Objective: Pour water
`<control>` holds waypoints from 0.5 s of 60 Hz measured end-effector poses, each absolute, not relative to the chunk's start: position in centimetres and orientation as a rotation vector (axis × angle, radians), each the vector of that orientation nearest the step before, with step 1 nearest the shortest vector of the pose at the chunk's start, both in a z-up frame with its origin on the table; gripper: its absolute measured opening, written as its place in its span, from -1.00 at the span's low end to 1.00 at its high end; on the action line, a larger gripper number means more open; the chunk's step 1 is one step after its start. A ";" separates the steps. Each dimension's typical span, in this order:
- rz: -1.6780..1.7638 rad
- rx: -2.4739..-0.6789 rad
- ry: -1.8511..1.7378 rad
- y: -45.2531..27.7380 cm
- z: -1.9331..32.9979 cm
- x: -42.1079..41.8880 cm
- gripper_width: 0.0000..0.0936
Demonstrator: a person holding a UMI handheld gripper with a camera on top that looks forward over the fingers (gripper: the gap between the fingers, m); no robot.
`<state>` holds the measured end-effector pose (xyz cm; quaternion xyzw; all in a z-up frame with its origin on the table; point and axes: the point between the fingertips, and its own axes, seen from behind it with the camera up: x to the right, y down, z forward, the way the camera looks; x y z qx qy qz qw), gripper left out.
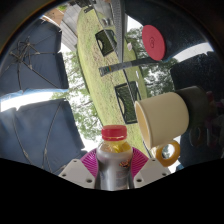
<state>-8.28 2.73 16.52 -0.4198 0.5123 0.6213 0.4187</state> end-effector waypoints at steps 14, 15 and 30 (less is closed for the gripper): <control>1.723 -1.055 1.382 3.2 15.2 -8.8 -0.19; 1.719 -1.068 1.371 3.2 15.2 -9.1 -0.19; 1.398 -1.162 0.618 -2.0 29.5 -10.2 -0.20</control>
